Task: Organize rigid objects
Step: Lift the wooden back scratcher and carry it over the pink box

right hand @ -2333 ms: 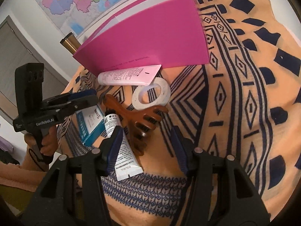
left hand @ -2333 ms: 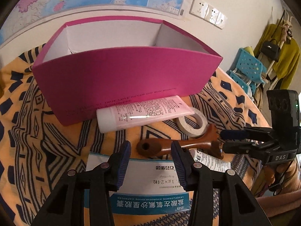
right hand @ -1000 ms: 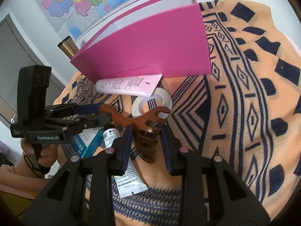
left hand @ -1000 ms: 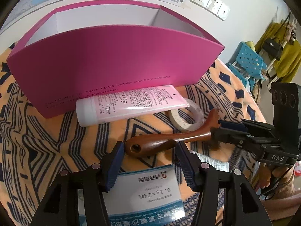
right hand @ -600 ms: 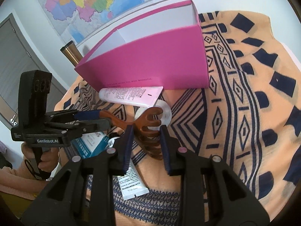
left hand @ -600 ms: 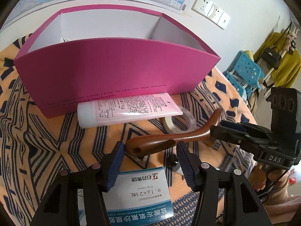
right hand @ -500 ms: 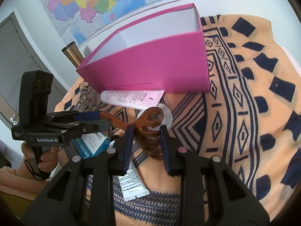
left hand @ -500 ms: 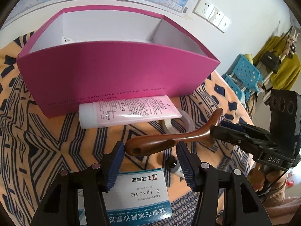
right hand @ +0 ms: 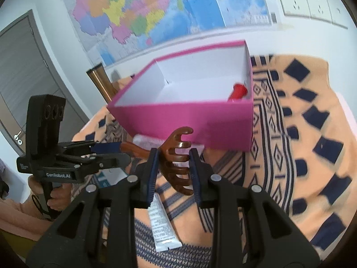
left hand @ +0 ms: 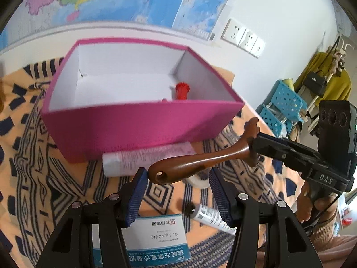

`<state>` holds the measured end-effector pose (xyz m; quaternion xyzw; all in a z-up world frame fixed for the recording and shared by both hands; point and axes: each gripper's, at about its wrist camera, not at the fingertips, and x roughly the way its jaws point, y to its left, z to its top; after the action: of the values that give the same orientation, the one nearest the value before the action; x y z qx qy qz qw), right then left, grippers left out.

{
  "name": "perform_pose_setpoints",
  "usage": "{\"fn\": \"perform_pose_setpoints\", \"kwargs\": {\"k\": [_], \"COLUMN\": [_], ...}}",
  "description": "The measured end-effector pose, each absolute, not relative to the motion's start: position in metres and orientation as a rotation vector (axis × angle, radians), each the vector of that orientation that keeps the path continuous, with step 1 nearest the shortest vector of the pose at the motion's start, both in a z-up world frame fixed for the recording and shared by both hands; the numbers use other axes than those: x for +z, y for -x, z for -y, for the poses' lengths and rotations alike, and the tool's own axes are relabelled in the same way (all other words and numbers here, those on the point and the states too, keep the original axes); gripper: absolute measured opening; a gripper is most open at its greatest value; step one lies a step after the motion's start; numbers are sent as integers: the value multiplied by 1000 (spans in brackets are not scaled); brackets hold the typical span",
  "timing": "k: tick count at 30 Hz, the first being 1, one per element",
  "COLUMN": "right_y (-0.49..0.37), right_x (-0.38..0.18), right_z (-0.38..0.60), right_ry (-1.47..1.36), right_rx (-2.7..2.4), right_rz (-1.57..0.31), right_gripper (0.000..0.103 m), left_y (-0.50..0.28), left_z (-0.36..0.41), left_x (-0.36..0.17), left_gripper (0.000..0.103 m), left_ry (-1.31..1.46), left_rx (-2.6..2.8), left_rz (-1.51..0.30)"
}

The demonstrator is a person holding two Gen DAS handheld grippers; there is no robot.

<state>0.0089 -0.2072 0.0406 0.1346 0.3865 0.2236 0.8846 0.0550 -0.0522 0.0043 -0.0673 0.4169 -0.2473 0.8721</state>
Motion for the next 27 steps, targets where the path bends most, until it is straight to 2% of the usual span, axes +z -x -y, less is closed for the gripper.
{"fn": "perform_pose_setpoints", "kwargs": {"k": [15, 27], "right_y": [-40, -82], "right_x": [96, 93], "right_z": [215, 225], "right_ry": [-241, -298], "right_rx": [501, 517], "right_rz": [-654, -676], "right_gripper": [30, 30], "left_y": [-75, -120], "left_z": [60, 66], "left_x": [58, 49], "left_gripper": [57, 57], "left_ry": [98, 94], "left_rx": [-487, -463], "left_rz": [-741, -777]}}
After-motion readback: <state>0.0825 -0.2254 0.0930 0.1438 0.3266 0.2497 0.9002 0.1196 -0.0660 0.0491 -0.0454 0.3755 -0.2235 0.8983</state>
